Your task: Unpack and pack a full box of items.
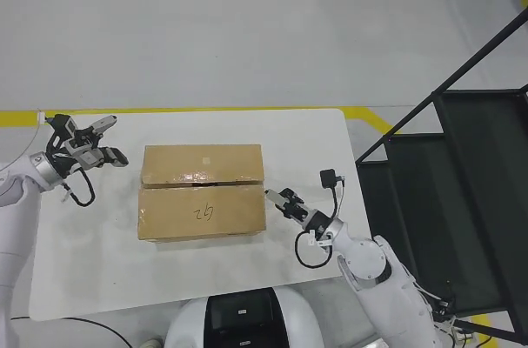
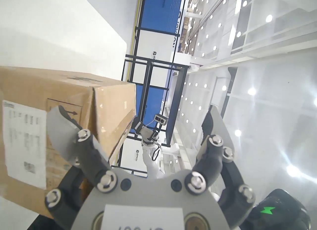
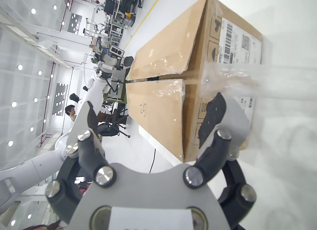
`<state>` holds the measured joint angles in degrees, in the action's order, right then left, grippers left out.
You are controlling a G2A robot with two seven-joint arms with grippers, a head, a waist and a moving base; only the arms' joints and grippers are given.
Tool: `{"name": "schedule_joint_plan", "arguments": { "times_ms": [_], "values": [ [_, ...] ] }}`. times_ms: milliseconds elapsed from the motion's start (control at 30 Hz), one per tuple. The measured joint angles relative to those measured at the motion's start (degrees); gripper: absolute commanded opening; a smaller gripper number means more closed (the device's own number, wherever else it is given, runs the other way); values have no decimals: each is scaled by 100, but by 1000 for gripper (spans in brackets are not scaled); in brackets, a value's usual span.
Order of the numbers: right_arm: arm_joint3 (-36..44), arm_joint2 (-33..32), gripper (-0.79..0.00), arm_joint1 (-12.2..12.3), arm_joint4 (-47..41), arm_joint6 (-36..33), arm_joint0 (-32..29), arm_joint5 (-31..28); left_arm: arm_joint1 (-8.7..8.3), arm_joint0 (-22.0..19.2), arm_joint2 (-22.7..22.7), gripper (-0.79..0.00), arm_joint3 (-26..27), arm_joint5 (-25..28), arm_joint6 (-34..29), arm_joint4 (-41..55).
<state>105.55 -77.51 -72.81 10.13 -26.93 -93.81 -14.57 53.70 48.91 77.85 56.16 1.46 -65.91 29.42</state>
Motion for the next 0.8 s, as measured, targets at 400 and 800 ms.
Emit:
{"name": "schedule_joint_plan", "arguments": {
  "times_ms": [400, 800],
  "values": [
    [-354, 162, 0, 135, -328, -1999, 874, -714, -174, 327, 534, 0, -277, 344, -1717, 655],
    [-396, 133, 0, 160, -234, -2183, 1008, -654, -174, 324, 531, 0, -274, 344, -1641, 601]
  ]
}}
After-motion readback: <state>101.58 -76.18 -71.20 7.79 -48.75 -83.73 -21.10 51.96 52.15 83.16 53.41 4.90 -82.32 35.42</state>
